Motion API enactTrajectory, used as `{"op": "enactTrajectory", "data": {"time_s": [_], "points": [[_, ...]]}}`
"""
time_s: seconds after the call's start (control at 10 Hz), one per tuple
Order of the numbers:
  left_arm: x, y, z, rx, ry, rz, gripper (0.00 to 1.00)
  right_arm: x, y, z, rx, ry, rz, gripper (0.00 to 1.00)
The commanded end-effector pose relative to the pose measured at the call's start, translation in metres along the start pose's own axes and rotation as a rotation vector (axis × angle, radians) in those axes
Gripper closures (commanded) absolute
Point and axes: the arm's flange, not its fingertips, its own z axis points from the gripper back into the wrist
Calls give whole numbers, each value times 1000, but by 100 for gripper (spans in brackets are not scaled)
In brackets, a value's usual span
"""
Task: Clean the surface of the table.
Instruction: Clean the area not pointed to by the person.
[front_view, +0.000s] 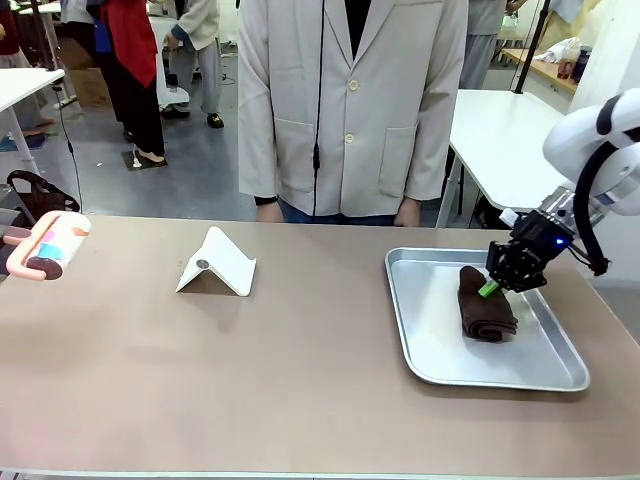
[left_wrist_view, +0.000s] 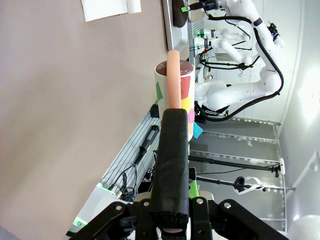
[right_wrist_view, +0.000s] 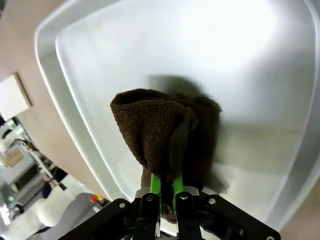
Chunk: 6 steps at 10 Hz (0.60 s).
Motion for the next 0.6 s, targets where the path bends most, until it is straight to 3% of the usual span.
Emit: {"op": "enactTrajectory", "data": {"time_s": [0.0,0.3,0.5], "points": [[-1,-4,0,-15,-8,-12,78,-8,-10,7,71,-33,-46,90],[-1,-4,0,-15,-8,-12,78,-9,-24,15,249,19,0,90],[-1,-4,0,-15,-8,-12,78,-16,-28,23,493,112,88,90]]}}
